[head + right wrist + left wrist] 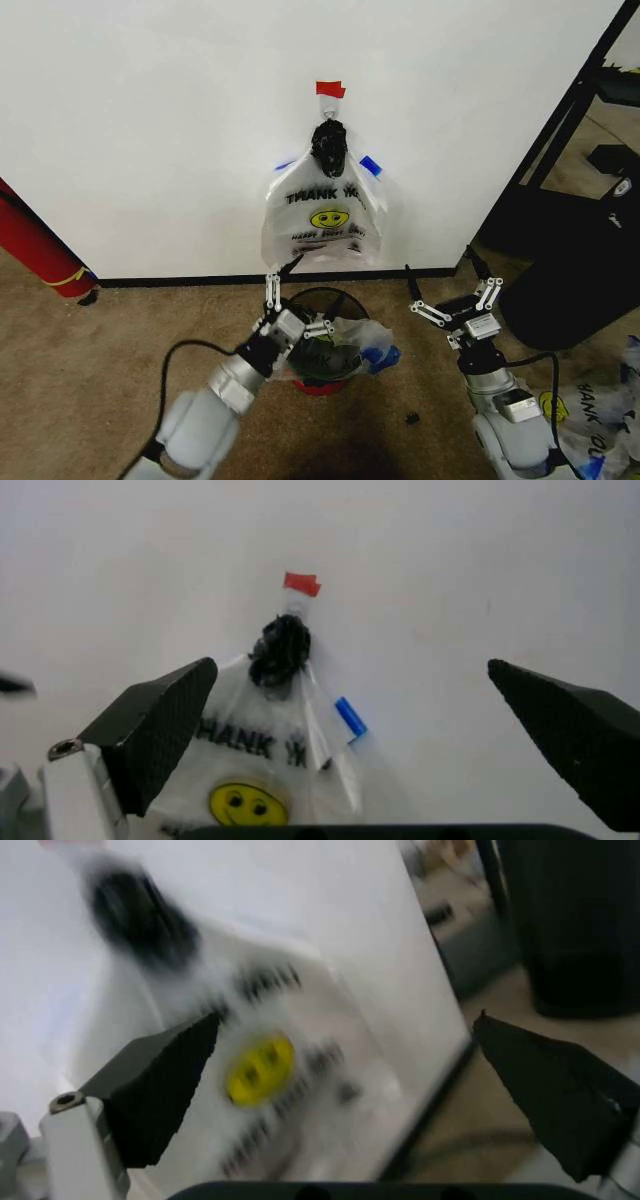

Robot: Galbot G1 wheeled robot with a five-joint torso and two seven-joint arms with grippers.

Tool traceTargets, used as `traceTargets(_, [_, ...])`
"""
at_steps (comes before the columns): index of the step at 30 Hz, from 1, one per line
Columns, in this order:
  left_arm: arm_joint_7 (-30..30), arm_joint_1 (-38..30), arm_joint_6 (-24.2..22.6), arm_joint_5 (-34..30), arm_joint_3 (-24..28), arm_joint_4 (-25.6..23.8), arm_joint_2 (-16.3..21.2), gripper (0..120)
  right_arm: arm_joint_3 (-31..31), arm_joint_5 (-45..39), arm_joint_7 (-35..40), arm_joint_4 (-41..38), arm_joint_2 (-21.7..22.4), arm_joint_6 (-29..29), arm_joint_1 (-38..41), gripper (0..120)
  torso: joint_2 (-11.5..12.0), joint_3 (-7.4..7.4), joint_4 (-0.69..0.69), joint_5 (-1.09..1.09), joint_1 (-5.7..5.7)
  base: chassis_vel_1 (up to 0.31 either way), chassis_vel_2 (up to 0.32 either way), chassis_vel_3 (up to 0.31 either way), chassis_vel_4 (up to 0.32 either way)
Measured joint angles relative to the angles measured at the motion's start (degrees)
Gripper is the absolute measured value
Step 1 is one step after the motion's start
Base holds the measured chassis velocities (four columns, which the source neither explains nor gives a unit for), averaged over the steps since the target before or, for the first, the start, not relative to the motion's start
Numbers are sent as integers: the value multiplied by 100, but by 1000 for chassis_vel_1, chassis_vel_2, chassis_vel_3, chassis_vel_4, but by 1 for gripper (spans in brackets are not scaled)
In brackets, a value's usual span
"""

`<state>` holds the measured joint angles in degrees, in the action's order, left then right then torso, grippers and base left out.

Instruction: Pick up the garbage bag from the wall and place it over the trash bin.

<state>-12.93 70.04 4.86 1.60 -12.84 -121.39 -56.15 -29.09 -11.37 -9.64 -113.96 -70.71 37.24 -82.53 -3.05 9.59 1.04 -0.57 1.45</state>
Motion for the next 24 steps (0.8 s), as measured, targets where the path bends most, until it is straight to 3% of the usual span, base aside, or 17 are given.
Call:
traceTargets(2, [0, -440, -406, -686, 311, 156, 357, 100, -1, -495, -317, 2, -19, -15, -22, 100, 0, 0, -2, -1, 0, 0, 0, 0, 0])
traceTargets(5, [-81, -1637, -676, -1570, 1189, 602, 719, 100, -37, -1095, -894, 37, -28, 36, -99, 100, 0, 0, 0, -3, 0, 0, 0, 0, 0])
traceTargets(6, [-81, -1637, -676, -1570, 1189, 602, 719, 100, -37, -1095, -894, 37, -28, 36, -99, 100, 0, 0, 0, -3, 0, 0, 0, 0, 0])
traceTargets(12, [-666, -3660, -1438, -2779, 2649, 1559, 798, 100, -202, -1017, -1338, 39, -205, 307, -307, 100, 0, 0, 1, 0, 0, 0, 0, 0, 0])
traceTargets(18, [-1025, -4387, -1747, -3089, 3403, 2480, 625, 100, -292, -594, -527, -147, -437, 383, -522, 100, 0, 0, -2, -1, 0, 0, 0, 0, 0])
traceTargets(20, [-1125, -4734, -1723, -2958, 3665, 3007, 468, 100, -441, -819, -1122, -206, -460, 426, -801, 100, 0, 0, 1, -2, -1, 0, 0, 0, 0])
traceTargets(24, [-1198, -4986, -1675, -2755, 3809, 3462, 342, 100, -540, -1022, -1768, -162, -458, 563, -834, 100, 0, -1, 2, -1, -1, 0, 0, 0, 0])
